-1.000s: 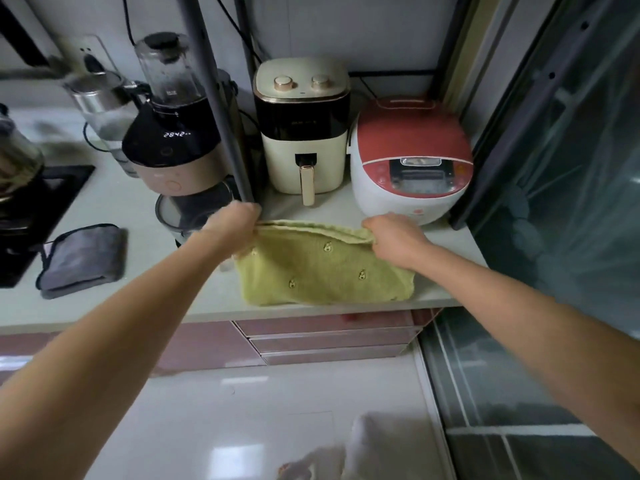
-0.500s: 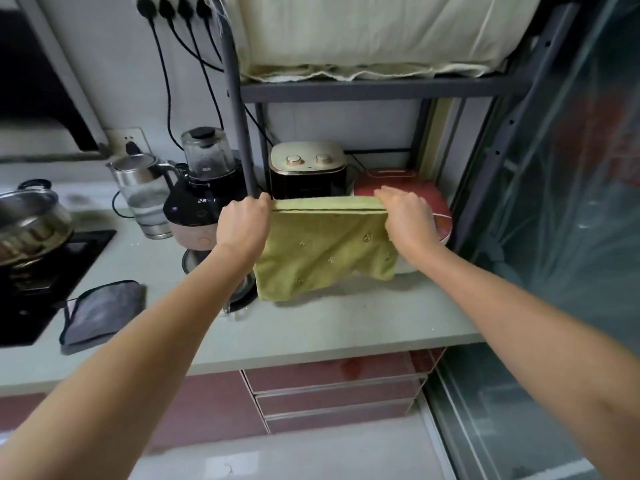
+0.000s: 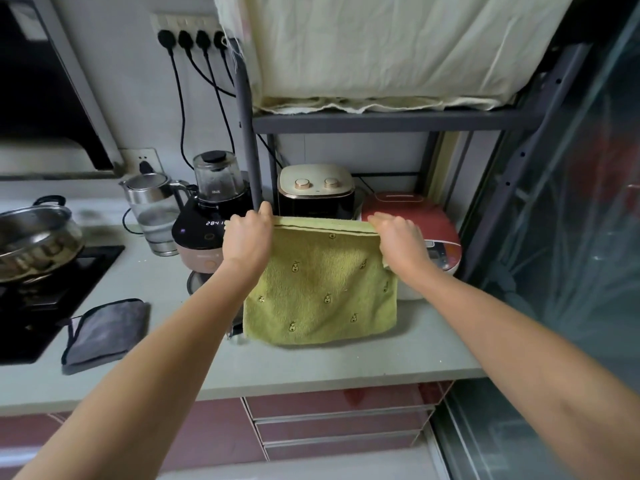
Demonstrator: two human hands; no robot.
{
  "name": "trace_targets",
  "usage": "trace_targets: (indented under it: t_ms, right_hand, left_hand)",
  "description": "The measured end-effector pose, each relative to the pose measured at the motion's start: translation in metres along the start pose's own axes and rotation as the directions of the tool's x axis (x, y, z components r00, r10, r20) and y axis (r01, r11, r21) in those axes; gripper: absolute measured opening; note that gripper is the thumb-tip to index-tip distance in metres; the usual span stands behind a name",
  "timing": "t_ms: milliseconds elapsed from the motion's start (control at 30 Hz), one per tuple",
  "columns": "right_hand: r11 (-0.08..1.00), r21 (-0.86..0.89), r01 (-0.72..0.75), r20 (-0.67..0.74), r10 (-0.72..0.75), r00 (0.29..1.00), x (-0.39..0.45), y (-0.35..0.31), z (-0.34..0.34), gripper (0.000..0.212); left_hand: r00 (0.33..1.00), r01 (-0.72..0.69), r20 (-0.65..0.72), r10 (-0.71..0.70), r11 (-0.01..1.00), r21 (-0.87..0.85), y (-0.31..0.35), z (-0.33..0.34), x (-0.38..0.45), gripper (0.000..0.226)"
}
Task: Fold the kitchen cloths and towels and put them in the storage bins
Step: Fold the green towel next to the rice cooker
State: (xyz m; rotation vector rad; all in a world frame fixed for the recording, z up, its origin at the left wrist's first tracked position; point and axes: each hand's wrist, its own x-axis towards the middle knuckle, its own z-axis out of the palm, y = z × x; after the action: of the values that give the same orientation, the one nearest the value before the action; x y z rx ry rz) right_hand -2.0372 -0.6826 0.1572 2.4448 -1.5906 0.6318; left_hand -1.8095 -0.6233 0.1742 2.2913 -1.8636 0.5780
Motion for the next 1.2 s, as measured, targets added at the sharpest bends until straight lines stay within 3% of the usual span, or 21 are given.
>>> trace_targets:
  t_ms: [200,300,367,467,567,633,700,867,933,1000,1133,1200]
  right_hand:
    - [0.997,0.073,0.033,-0.030,-0.031,0.999,-0.007,0.003,0.001,0.057]
    - [0.993,0.117,0.021,0.070,-0.029,0.997,-0.035,0.012,0.022,0.065]
    - [0.994,0.104,0.037,0.251,-0.062,0.966,-0.057,0.016,0.034,0.060]
    - [0.994,0.076,0.072,0.566,-0.103,0.818,-0.091,0.014,0.046,0.034]
    - [0.996,0.076,0.050,0.767,-0.090,0.636,-0.120,0.015,0.061,0.018]
    - [0.997,0.068,0.038,0.854,-0.078,0.514,-0.136,0.017,0.070,0.011]
    - [0.997,0.071,0.017,0.910,-0.072,0.408,-0.147,0.019,0.080,0.021]
    - [0.999,0.040,-0.024,0.974,-0.033,0.226,-0.151,0.033,0.094,0.029]
    - [0.996,0.048,-0.068,0.971,-0.031,0.237,-0.141,0.041,0.100,0.030]
    - [0.984,0.094,-0.150,0.945,-0.041,0.324,-0.127,0.052,0.114,0.025]
    - [0.919,0.231,-0.318,0.844,-0.027,0.535,-0.092,0.072,0.147,0.012]
    - [0.869,0.290,-0.401,0.774,0.034,0.633,-0.080,0.078,0.162,0.021]
  left_hand:
    - [1.000,-0.004,-0.009,0.004,0.999,-0.046,-0.007,-0.009,-0.009,0.035]
    - [0.986,-0.014,0.164,0.021,0.999,-0.045,-0.008,0.001,-0.038,0.031]
    - [0.940,-0.024,0.337,0.043,0.998,-0.059,-0.009,0.016,-0.061,0.028]
    - [0.781,-0.097,0.614,0.119,0.993,-0.069,-0.004,0.036,-0.096,0.024]
    - [0.602,-0.190,0.777,0.183,0.978,-0.083,0.006,0.053,-0.132,0.034]
    - [0.521,-0.225,0.828,0.206,0.969,-0.099,0.010,0.065,-0.151,0.036]
    - [0.463,-0.237,0.861,0.212,0.965,-0.110,0.011,0.076,-0.163,0.038]
    - [0.274,-0.202,0.945,0.181,0.971,-0.128,0.015,0.088,-0.158,0.048]
    - [0.228,-0.134,0.963,0.144,0.984,-0.116,0.017,0.100,-0.141,0.062]
    - [0.256,-0.035,0.959,0.120,0.993,-0.115,0.019,0.111,-0.121,0.069]
    - [0.464,0.072,0.883,0.070,0.991,-0.116,0.023,0.134,-0.073,0.062]
    - [0.516,0.069,0.856,0.035,0.994,-0.082,0.025,0.152,-0.054,0.056]
